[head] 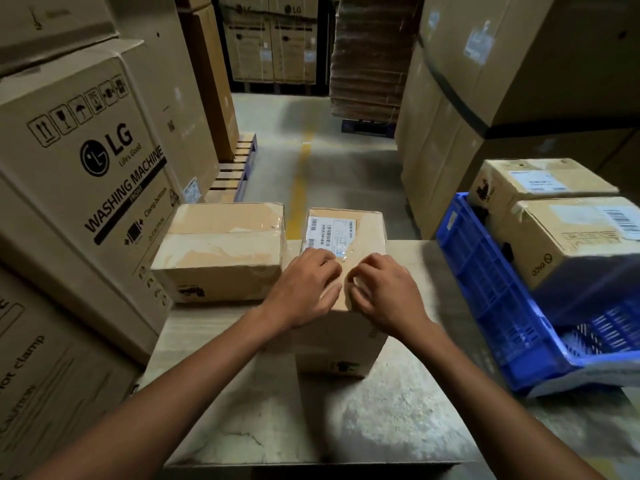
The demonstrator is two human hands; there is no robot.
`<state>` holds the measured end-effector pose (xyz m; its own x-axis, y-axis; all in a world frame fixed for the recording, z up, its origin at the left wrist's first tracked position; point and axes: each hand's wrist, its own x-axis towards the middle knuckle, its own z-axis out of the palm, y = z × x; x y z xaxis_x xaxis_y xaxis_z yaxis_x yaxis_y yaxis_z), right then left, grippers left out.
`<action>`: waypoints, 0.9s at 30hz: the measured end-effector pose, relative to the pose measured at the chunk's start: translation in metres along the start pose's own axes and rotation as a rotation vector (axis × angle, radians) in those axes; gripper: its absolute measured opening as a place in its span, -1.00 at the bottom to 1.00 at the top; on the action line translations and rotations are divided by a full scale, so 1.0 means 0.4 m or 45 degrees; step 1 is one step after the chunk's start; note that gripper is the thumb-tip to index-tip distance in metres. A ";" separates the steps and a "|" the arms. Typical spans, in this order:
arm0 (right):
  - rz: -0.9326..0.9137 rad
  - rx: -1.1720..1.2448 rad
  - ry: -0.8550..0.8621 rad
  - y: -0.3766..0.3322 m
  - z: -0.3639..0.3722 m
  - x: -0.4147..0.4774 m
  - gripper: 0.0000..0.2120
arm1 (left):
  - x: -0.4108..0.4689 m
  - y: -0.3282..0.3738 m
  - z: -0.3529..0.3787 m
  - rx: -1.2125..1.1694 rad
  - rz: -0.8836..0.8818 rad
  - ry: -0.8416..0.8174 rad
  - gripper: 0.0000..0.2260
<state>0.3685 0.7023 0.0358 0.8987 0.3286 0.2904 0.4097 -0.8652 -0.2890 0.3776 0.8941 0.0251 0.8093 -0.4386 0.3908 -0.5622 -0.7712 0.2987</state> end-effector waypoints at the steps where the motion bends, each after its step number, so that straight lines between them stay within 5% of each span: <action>1: 0.005 -0.029 -0.013 0.000 0.005 0.012 -0.75 | 0.007 -0.004 0.001 0.004 -0.017 -0.059 -0.66; 5: 0.001 -0.118 -0.034 -0.001 0.031 0.018 -0.65 | 0.004 -0.002 0.009 -0.024 -0.112 -0.155 -0.50; 10: -0.015 -0.269 -0.123 -0.010 0.003 0.073 -0.67 | 0.075 0.000 -0.025 0.086 -0.142 -0.253 -0.73; 22: 0.099 -0.303 -0.123 0.019 0.057 0.162 -0.58 | 0.133 -0.049 0.023 -0.185 -0.349 0.015 -0.72; 27: 0.462 0.109 0.355 0.005 0.040 0.111 -0.56 | 0.088 -0.040 0.029 -0.667 -0.779 0.288 -0.58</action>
<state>0.4118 0.7212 0.0335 0.9150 -0.1143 0.3870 0.0983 -0.8671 -0.4883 0.4173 0.8857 0.0241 0.9751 0.1342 0.1766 -0.0863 -0.5040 0.8594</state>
